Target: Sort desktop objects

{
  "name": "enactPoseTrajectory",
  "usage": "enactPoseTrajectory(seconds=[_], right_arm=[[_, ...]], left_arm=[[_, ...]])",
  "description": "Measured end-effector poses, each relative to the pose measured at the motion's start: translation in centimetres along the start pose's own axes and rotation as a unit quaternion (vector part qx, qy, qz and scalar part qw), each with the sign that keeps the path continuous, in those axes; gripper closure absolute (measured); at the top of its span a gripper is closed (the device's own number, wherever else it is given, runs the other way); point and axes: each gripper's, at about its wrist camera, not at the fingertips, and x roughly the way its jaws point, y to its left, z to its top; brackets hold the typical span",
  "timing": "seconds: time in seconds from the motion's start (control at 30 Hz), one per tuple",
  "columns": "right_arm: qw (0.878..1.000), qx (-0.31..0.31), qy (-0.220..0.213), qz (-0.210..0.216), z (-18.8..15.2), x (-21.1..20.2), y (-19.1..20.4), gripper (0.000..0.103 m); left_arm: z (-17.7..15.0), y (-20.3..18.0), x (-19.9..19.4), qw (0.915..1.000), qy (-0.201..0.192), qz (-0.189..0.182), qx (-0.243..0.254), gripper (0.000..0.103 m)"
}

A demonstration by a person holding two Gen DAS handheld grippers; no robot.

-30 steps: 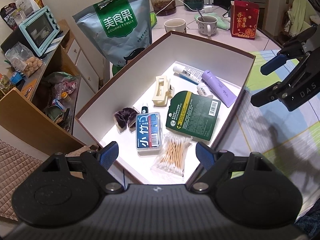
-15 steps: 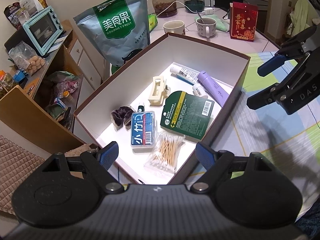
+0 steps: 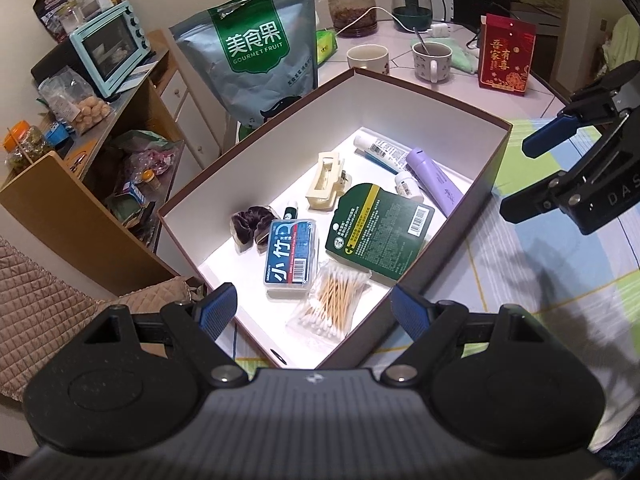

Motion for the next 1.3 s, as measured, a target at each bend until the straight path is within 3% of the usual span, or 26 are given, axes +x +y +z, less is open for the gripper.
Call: enactPoseTrajectory(seconds=[0.67, 1.3], right_arm=[[0.998, -0.057, -0.011, 0.029, 0.4, 0.3, -1.9, 0.023], [0.992, -0.107, -0.034, 0.057, 0.1, -0.9, -2.6, 0.023]], left_arm=[[-0.5, -3.0, 0.1, 0.9976, 0.009, 0.026, -0.063, 0.021], [-1.2, -4.4, -2.5, 0.9854, -0.015, 0.059, -0.159, 0.021]])
